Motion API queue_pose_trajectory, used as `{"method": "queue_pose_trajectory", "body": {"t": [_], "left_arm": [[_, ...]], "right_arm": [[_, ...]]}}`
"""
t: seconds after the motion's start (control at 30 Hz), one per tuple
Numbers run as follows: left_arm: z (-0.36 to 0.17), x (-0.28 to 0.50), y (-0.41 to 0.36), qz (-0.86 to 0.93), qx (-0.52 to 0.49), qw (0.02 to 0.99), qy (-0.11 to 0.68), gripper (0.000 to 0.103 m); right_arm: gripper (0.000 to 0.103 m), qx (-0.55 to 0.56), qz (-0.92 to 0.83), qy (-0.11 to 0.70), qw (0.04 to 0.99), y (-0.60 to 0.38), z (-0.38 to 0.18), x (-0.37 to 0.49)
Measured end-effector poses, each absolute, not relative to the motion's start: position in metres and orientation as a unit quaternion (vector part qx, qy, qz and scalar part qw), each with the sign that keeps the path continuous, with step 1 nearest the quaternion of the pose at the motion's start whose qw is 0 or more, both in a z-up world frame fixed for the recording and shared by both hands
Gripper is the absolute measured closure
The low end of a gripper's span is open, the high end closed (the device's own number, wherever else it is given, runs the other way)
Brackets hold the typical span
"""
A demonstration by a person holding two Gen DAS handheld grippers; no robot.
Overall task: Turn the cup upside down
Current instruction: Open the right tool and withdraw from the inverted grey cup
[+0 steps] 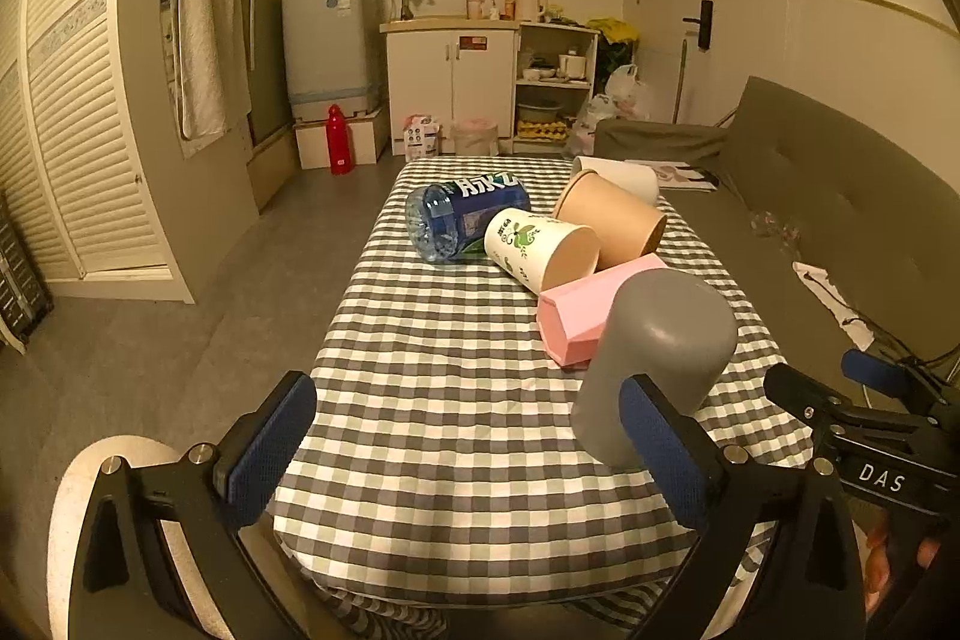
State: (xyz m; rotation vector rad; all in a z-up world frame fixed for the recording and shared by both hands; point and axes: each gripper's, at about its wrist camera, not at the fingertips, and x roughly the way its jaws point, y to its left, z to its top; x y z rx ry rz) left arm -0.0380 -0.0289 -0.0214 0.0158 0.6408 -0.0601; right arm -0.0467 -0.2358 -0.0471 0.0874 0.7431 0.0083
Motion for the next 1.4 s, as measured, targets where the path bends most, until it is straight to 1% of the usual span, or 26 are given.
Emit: {"method": "queue_pose_trajectory", "body": {"t": [0.17, 0.57, 1.4], "left_arm": [[-0.022, -0.036, -0.029, -0.027, 0.006, 0.948, 0.317, 0.0], [-0.023, -0.035, -0.027, -0.026, 0.004, 0.946, 0.324, 0.0], [-0.026, -0.035, -0.03, -0.023, 0.015, 0.948, 0.318, 0.0]], "right_arm": [[0.003, 0.032, 0.005, 0.361, 0.932, -0.229, -0.046, -0.046], [0.0, 0.017, 0.008, 0.356, 0.934, -0.223, -0.043, -0.049], [0.0, 0.015, 0.008, 0.358, 0.934, -0.222, -0.044, -0.05]]}}
